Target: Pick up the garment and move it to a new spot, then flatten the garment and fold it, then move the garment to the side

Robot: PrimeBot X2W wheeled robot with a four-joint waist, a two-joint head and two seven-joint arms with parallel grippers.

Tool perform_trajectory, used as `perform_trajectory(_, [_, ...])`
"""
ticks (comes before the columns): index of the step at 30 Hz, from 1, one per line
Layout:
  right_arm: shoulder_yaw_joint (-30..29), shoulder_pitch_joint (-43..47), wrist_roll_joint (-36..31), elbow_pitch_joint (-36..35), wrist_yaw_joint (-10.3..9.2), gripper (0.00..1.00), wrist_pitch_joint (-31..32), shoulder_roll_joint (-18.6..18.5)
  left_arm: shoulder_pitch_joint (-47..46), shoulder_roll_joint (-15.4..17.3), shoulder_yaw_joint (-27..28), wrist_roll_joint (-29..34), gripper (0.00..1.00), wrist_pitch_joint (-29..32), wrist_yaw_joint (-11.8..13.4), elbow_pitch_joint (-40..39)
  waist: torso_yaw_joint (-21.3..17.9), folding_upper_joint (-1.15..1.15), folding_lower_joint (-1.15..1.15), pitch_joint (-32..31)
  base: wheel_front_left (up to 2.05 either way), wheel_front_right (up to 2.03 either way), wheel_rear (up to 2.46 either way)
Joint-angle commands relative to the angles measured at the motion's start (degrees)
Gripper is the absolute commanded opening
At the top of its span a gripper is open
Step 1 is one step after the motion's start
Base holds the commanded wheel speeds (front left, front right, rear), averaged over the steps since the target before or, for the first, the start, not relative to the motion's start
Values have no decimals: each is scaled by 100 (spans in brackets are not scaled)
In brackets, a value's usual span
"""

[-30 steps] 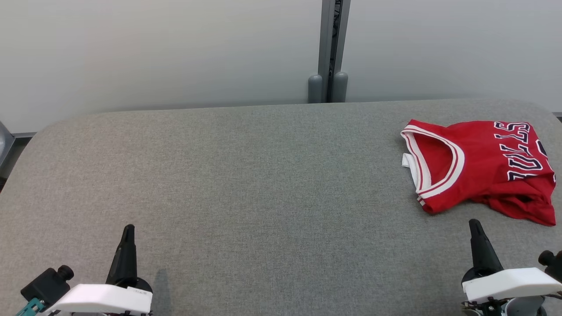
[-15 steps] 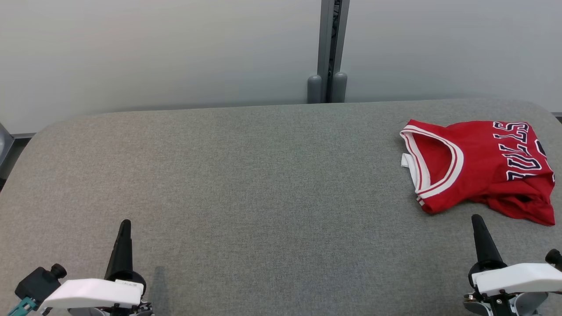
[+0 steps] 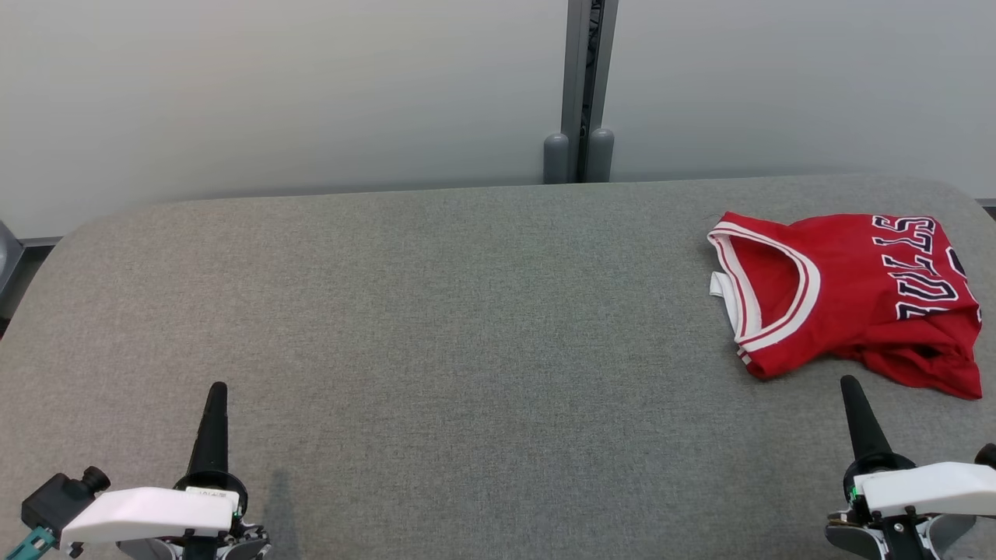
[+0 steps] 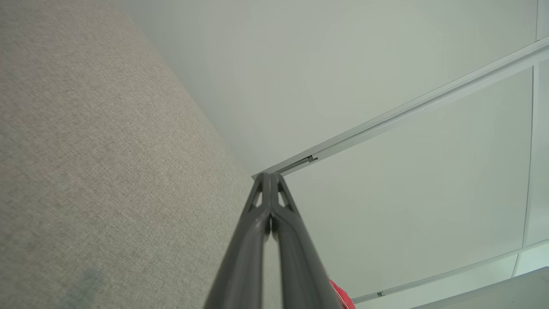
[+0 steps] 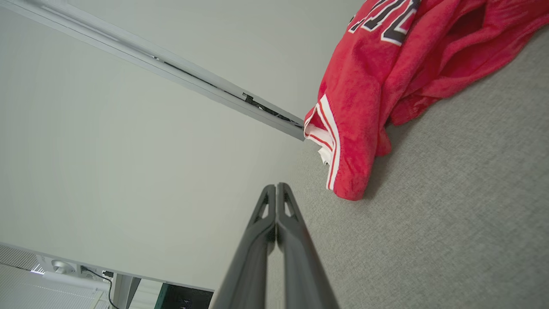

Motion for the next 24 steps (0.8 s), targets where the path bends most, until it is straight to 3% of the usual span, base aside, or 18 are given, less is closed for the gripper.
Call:
perform_trajectory(1, [-33, -117, 193, -68, 2, 0, 58, -57, -183, 35, 47, -171, 0, 51, -6, -66, -2, 0, 0, -1, 0, 0, 0])
perform_trajectory(24, [-133, -150, 1328, -126, 2, 0, 357, -69, -277, 3, 162, -1218, 0, 351, -8, -76, -19, 0, 0, -10, 0, 0, 0])
